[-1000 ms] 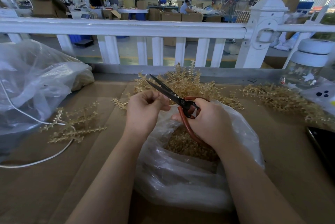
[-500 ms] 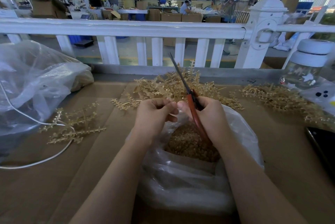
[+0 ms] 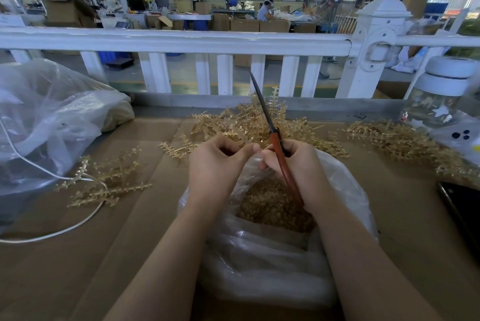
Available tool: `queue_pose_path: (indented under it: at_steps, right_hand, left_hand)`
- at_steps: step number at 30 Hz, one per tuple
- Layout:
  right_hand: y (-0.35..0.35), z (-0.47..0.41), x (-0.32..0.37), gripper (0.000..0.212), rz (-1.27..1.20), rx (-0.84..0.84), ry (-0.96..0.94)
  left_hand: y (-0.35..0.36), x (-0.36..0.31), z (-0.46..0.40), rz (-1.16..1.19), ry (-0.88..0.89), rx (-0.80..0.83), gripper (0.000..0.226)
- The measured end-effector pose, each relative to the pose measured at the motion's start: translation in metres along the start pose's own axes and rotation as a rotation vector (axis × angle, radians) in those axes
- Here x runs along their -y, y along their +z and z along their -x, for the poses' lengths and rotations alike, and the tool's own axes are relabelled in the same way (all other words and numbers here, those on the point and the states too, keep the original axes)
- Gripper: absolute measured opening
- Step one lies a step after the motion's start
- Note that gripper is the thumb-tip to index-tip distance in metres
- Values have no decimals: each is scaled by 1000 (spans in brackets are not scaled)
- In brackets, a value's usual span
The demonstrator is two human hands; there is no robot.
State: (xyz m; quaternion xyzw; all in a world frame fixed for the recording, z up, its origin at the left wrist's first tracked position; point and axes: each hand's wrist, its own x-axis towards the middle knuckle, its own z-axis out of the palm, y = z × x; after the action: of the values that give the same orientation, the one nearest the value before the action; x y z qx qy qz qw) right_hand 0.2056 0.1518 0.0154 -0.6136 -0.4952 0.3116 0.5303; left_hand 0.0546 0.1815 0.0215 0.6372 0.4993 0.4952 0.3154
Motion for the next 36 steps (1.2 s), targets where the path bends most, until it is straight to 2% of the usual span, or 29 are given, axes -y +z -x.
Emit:
queue_pose_path:
  at_steps: [3,5,7,9,11,14,19,22,25,29,33,36]
  right_hand:
    - [-1,-1,1,5,-24,-11,7]
    - [-2,0,1,4,-63,1,4]
    - [-3,2,3,4,-76,9,2]
    - [-3,4,6,7,-89,2,7]
    - [-3,5,9,10,-126,-11,25]
    - [-5,8,14,11,-175,0,51]
    - [-5,12,14,12,-164,64,1]
    - [-4,9,10,12,-93,41,-45]
    - [-5,5,3,34,71,-41,-109]
    - [-7,4,-5,53,297,-80,-191]
    - [-7,5,-9,60,515,-68,-281]
    - [-6,6,-11,65,581,-66,-308]
  left_hand:
    - [-2,1,-3,-45,106,-69,46]
    - [-3,1,-4,-50,161,-29,43]
    - [-3,2,-4,-32,187,44,31]
    - [-3,-1,-3,73,166,132,20]
    - [-4,-1,-3,197,139,209,26]
    - [-6,0,-3,284,106,265,18]
    - [-6,0,-3,363,75,298,30]
    - [-6,0,-4,287,67,252,28]
    - [-6,-2,-4,188,69,169,21]
    - [-8,-2,-6,106,97,105,17]
    - [-10,-2,-7,37,143,59,23]
    - [-10,-1,-8,12,178,39,25]
